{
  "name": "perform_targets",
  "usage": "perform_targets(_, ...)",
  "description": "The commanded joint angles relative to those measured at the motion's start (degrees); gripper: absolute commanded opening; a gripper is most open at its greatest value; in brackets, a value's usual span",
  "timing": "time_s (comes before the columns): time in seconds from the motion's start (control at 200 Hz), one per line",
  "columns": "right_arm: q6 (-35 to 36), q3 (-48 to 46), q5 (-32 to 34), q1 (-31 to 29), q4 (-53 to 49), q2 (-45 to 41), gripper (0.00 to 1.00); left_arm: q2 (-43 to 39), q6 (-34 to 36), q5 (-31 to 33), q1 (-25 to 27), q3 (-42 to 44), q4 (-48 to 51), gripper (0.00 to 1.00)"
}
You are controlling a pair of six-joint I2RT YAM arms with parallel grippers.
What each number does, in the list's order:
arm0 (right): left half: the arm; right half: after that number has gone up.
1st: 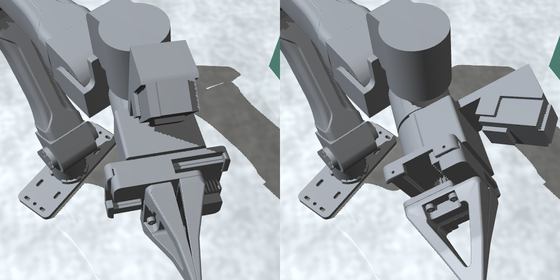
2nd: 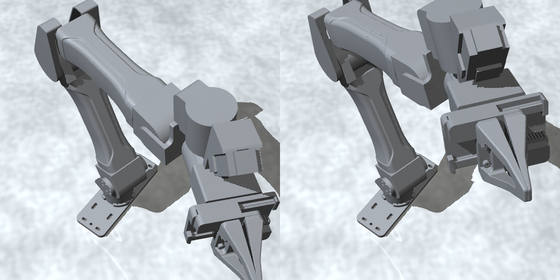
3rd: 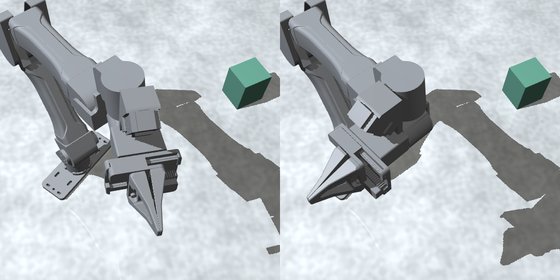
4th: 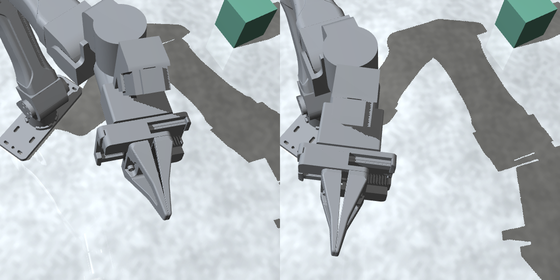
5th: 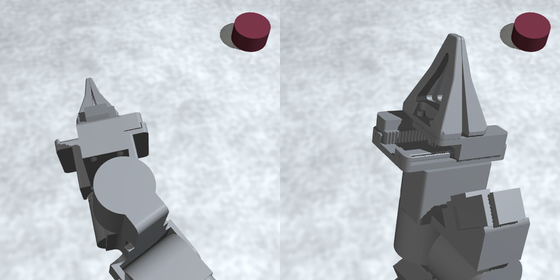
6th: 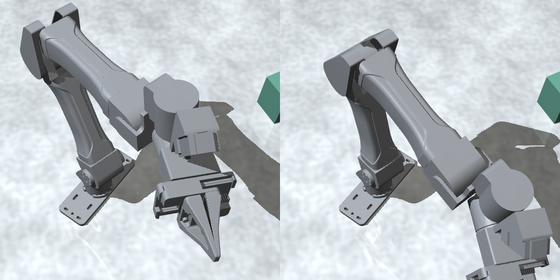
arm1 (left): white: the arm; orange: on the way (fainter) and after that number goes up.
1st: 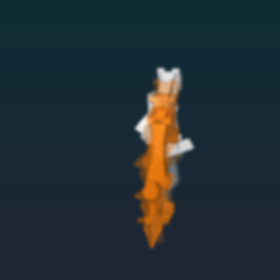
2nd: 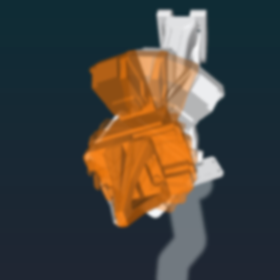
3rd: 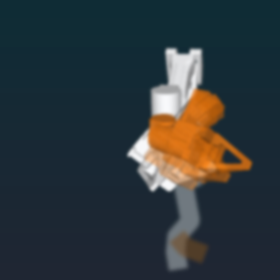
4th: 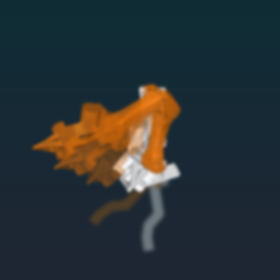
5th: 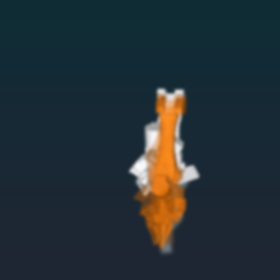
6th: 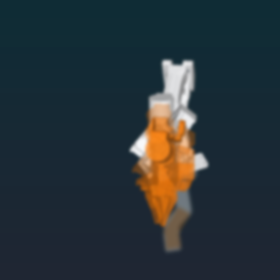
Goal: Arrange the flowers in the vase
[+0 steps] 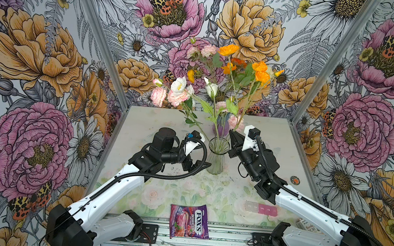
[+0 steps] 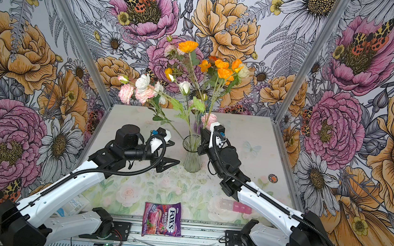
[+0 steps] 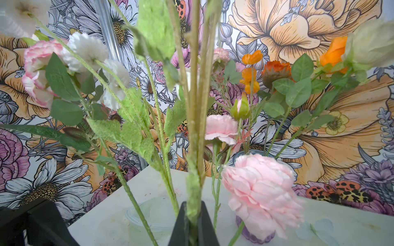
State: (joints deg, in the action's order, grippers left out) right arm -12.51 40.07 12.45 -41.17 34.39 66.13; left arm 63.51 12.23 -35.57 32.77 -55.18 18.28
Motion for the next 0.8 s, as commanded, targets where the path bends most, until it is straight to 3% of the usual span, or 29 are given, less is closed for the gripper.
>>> perform_targets(0.0,-3.46,-2.63,1.14,0.16,10.11,1.21,0.0,0.27,0.92,-2.04,-0.42,-0.24,0.43,0.99)
perform_targets(0.12,-5.09,-7.04,2.97,0.15,18.14,2.1,0.0,0.2,0.79,-2.22,-0.5,-0.36,0.44,0.99)
perform_targets(0.385,-7.89,-10.69,4.78,-0.77,25.08,6.04,0.0,0.75,0.34,-2.77,-0.97,-0.64,0.44,0.99)
perform_targets(0.796,-6.66,-11.86,4.3,-1.98,26.94,10.36,0.02,0.57,0.3,-2.67,-0.96,-0.61,0.43,0.99)
